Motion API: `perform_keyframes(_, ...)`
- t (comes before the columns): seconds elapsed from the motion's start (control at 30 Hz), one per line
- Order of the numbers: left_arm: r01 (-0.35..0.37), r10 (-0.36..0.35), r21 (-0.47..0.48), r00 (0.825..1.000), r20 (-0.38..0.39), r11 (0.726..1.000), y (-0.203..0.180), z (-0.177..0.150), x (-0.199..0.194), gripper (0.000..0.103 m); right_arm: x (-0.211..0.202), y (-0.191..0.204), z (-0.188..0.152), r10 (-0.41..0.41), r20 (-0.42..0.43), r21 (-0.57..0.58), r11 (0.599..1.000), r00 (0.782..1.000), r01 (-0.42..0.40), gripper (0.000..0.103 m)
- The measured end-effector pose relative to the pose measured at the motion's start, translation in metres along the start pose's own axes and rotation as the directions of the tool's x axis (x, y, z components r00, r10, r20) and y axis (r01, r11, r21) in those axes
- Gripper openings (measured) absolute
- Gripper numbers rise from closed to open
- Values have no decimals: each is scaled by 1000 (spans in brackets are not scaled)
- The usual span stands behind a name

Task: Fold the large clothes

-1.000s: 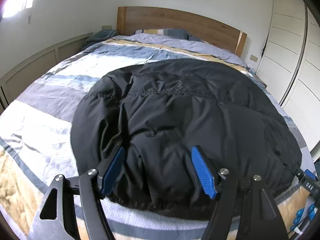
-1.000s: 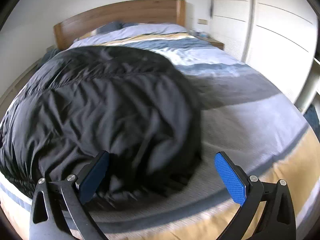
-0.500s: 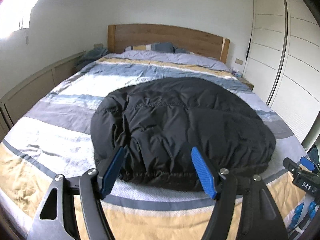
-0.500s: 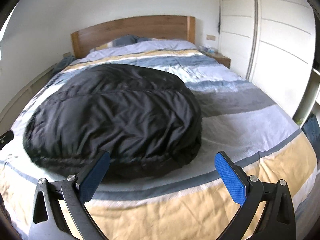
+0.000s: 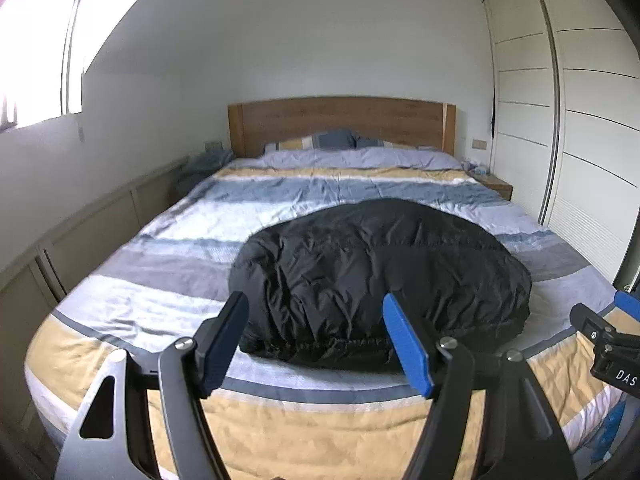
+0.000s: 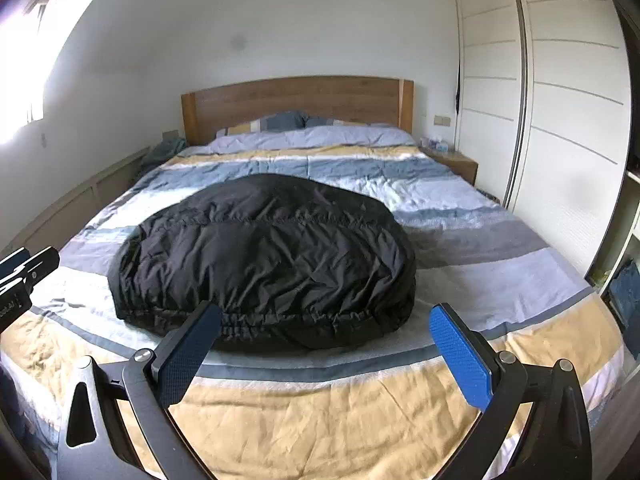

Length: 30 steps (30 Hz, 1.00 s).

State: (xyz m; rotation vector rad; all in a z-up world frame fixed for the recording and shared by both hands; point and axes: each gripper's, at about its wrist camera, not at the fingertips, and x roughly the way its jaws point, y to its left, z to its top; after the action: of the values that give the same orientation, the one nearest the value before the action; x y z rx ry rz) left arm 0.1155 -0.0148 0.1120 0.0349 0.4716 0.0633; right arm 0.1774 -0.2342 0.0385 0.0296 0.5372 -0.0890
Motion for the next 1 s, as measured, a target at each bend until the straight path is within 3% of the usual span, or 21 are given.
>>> perform_keyframes(0.23, -42, 42, 8, 997, 71, 999, 9, 0, -47, 68, -39, 3, -5, 1, 46, 2, 1000, 999, -1, 102)
perform_keyframes(0.47, -33, 34, -10, 994, 100, 999, 16, -6, -79, 68, -65, 6, -11, 10, 74, -21, 1000, 997, -8, 103)
perform_keyframes(1.0, -14, 16, -15, 992, 129, 1000, 22, -12, -101, 68, -89, -2, -18, 5, 103, -16, 1000, 995, -3, 103)
